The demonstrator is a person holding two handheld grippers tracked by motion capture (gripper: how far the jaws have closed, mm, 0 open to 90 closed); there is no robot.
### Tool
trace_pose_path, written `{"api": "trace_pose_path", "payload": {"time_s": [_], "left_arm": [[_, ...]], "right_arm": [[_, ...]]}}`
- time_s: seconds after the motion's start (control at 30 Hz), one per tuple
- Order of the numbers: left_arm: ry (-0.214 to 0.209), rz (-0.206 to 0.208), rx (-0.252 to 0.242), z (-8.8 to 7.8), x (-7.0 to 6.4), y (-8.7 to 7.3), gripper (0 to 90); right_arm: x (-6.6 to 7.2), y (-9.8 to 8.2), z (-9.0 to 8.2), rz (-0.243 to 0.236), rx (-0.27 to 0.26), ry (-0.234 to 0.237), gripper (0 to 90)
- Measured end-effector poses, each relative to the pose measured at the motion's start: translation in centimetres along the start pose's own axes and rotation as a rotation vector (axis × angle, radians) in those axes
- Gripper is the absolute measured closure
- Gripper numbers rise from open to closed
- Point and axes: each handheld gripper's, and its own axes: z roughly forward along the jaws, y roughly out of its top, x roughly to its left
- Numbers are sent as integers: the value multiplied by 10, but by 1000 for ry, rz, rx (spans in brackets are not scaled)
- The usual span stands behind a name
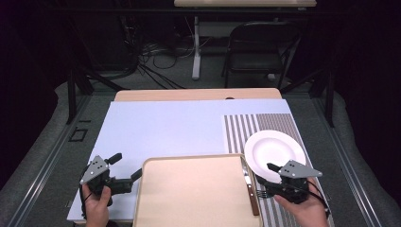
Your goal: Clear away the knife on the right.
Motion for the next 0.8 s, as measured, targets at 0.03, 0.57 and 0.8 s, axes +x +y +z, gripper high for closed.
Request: {"api": "trace_pose_path", "payload": {"time_s": [0.03, 0.57, 0.8], "left_arm": [[0, 0, 0, 0, 0, 0, 4], [4, -5, 6, 0, 1, 0, 4], [6, -9, 5, 0, 1, 0, 4]], "right_arm": [[-2, -1, -3, 10, 9, -6, 400], [-34, -20, -25, 27, 26, -113, 188], [-40, -22, -27, 32, 40, -116, 170]]}}
